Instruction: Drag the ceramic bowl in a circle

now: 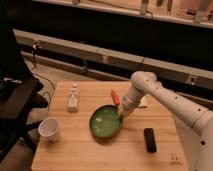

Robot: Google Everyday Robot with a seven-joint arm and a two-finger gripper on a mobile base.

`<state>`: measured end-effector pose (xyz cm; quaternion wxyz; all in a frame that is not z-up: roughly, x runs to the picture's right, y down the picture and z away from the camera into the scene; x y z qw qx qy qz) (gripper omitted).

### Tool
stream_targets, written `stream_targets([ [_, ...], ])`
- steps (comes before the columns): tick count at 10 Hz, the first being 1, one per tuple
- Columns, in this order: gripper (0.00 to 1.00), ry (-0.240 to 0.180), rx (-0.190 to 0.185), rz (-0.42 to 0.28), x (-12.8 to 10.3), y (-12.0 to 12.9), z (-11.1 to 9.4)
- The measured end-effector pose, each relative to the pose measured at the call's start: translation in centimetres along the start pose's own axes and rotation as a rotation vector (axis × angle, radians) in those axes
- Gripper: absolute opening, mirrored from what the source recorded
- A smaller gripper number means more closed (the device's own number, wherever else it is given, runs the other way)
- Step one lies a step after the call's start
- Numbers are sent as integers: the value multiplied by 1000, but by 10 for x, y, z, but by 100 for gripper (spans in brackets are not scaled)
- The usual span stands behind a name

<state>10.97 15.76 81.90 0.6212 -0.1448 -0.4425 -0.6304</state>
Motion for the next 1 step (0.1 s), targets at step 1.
stream_targets([
  [1, 0, -1, 2, 1, 0, 1, 0],
])
